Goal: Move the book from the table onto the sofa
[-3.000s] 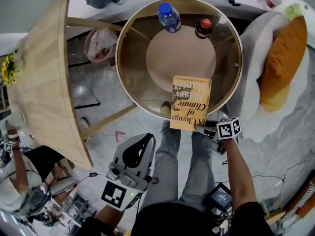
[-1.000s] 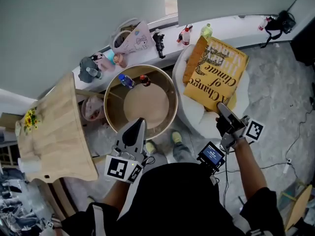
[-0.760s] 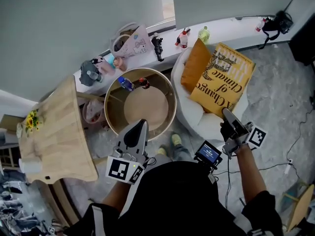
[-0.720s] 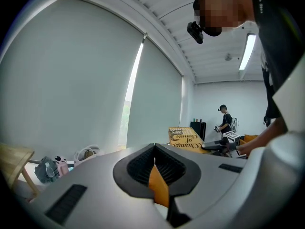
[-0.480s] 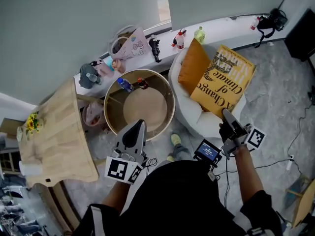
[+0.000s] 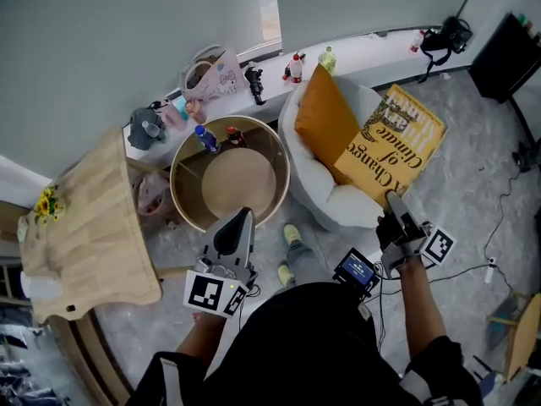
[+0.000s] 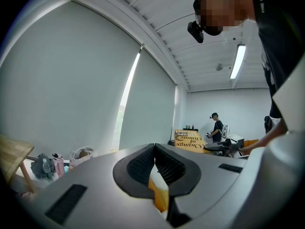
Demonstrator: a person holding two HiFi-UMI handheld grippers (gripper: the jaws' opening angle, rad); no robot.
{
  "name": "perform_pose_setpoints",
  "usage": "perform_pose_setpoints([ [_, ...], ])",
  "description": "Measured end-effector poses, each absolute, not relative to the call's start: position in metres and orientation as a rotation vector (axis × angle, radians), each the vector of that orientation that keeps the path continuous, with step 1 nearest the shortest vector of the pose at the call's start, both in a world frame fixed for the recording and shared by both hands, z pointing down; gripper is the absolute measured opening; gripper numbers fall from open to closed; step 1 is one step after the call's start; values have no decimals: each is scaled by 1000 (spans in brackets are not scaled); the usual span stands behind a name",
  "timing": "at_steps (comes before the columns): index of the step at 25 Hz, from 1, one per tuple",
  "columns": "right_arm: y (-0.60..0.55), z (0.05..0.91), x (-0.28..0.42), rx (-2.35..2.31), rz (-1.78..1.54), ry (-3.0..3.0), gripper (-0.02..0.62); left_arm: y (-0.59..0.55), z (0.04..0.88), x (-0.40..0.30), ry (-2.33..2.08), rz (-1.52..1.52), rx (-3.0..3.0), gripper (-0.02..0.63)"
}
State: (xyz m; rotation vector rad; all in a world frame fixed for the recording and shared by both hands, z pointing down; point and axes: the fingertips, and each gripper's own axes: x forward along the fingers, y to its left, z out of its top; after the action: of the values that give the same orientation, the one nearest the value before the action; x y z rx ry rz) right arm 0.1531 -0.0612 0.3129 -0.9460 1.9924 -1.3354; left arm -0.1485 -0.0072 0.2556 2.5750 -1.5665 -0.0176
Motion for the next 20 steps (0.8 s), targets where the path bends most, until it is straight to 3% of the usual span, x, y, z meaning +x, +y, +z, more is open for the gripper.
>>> perform_pose_setpoints([
  [20,-37,321,252,-1142,-1232,1954,149,-15,271,-105,-1456,-20,2635,14],
])
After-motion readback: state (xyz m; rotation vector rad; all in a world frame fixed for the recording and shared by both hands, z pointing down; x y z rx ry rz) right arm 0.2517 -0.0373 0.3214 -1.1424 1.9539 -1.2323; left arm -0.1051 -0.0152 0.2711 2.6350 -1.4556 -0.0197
